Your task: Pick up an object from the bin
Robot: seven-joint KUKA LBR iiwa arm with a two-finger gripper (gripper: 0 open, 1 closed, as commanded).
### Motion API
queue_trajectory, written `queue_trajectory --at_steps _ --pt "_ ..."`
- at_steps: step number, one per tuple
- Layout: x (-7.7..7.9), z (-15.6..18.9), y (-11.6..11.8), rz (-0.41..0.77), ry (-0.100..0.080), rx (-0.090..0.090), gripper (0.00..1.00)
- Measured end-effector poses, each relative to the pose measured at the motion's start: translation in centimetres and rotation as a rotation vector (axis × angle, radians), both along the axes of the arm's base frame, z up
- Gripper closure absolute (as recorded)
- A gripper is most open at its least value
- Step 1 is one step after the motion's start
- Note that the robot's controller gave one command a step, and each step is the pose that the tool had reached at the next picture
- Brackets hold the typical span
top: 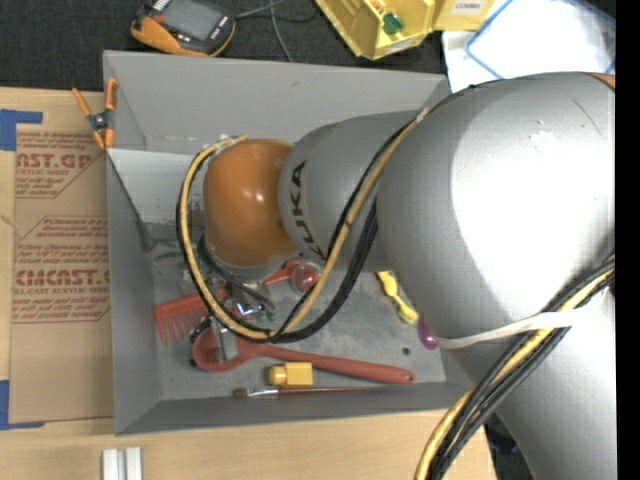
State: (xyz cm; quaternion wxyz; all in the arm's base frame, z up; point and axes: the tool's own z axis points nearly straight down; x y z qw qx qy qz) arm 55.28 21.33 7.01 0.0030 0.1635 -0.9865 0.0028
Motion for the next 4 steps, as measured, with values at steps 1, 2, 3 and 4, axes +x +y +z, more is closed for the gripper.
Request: queue_trajectory --at_steps 1,2,3,4 --pt "-1.1 0.1 -3.3 0.086 -0.008 0.005 0.00" --pt "-0.2 0.0 -0.7 0.009 0.008 -0.012 1.00" --pt "-0.2 0.0 -0.7 0.009 0.008 -0.012 1.00" --pt "-0.3 0.9 -0.8 0.008 0.008 -0.012 1.00"
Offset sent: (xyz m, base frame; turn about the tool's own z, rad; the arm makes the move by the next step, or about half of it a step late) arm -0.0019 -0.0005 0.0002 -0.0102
